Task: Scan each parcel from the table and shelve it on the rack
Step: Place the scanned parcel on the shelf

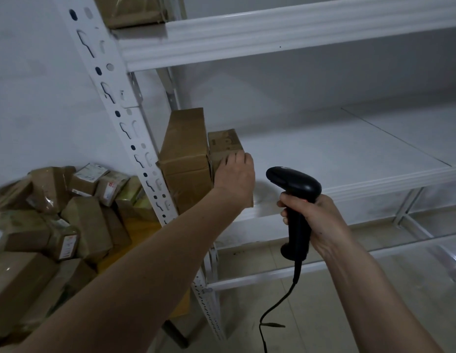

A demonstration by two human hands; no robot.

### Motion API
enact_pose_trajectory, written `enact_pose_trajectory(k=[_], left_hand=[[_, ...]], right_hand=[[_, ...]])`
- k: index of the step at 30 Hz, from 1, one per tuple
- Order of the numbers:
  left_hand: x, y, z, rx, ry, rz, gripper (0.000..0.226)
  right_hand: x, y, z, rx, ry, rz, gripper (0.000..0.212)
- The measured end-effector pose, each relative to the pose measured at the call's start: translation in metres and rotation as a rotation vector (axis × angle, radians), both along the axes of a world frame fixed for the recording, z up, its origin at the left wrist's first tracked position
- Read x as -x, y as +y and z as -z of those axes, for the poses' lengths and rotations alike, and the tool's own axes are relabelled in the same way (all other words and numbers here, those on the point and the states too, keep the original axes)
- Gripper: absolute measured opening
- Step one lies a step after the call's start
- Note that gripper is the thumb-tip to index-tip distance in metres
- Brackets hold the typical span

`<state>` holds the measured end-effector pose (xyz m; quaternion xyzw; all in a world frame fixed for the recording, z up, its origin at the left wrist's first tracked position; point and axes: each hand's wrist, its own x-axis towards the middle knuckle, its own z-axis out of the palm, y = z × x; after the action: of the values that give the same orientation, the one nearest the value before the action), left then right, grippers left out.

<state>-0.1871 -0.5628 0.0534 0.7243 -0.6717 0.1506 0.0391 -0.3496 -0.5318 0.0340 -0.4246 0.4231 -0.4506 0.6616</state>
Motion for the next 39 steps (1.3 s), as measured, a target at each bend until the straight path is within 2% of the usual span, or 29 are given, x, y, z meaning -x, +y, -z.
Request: enact_pose_trajectory(k=[4,6,9,11,12,14,16,20,24,32,39], left_hand=[[-0.005,0.004,0.005,0.036,0.057,0.038,0.059],[-0.007,0.013,0.007,0.090,0.146,0.082,0.056],[-0.013,0.034,0.010,0.304,0.323,0.212,0.051],[-0.020,0.050,0.016,0.460,0.399,0.274,0.038],[-0.026,0.058,0.020,0.467,0.426,0.272,0.030],[-0.039,0.071,0.032,0.433,0.462,0.233,0.023],[-0.055,0.085,0.044,0.394,0.464,0.179,0.026],[-0.100,0.108,0.066,0.193,0.489,-0.023,0.022],[-0.149,0.132,0.079,0.113,0.527,-0.164,0.024],[-0.251,0.178,0.092,0.019,0.559,-0.367,0.021],[-0.344,0.226,0.107,-0.034,0.619,-0.465,0.016]], right_hand=[[-0.007,0.006,0.001,-0.013,-0.005,-0.026,0.010],[-0.010,0.008,0.002,-0.014,-0.005,-0.029,0.011],[-0.016,0.012,0.000,-0.002,-0.005,-0.034,0.014],[-0.021,0.016,-0.002,0.013,-0.007,-0.062,0.016],[-0.025,0.018,-0.004,0.021,-0.010,-0.084,0.018],[-0.034,0.025,-0.006,0.036,-0.008,-0.140,0.019],[-0.047,0.033,-0.006,0.043,0.000,-0.199,0.019],[-0.081,0.050,-0.001,0.045,0.071,-0.304,0.020],[-0.125,0.066,0.007,0.034,0.141,-0.364,0.018],[-0.231,0.093,0.026,-0.048,0.201,-0.446,0.010],[-0.330,0.122,0.044,-0.059,0.262,-0.452,0.004]])
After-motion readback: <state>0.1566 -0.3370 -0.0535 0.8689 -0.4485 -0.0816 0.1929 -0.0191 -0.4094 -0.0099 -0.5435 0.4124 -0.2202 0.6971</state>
